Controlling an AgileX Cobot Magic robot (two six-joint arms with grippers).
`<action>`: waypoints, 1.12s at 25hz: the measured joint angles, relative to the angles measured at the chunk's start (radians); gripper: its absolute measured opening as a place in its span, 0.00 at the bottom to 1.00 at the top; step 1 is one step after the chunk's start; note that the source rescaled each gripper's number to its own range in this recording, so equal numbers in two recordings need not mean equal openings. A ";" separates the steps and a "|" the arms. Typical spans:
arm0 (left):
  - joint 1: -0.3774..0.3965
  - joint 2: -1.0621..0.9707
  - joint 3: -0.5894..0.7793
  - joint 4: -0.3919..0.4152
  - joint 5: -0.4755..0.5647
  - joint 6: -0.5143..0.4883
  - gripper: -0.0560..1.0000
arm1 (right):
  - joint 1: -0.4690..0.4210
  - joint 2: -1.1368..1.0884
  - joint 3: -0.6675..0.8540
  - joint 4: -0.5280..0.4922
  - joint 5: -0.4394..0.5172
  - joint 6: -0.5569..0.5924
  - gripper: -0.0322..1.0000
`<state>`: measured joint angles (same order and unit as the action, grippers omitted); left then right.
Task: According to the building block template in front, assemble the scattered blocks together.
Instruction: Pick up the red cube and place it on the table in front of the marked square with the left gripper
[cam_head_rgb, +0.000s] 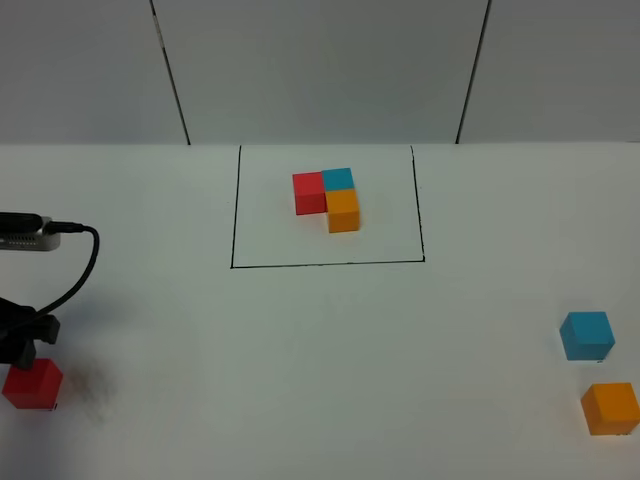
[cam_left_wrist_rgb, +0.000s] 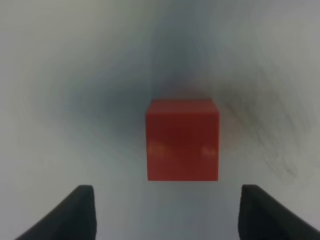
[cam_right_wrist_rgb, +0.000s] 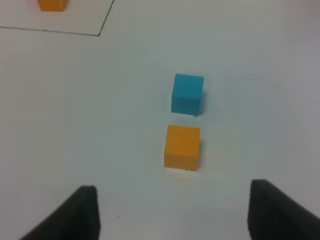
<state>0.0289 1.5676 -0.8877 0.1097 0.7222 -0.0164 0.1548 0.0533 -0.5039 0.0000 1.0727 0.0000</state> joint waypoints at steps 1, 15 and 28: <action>0.000 0.012 0.000 0.000 -0.005 0.000 0.94 | 0.000 0.000 0.000 0.000 0.000 0.000 0.36; 0.000 0.080 0.000 0.000 -0.054 -0.001 0.94 | 0.000 0.000 0.000 0.000 0.000 0.000 0.36; 0.000 0.085 0.000 -0.018 -0.096 -0.001 0.94 | 0.000 0.000 0.000 0.000 0.000 0.000 0.36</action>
<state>0.0289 1.6529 -0.8877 0.0913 0.6262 -0.0172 0.1548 0.0533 -0.5039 0.0000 1.0727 0.0000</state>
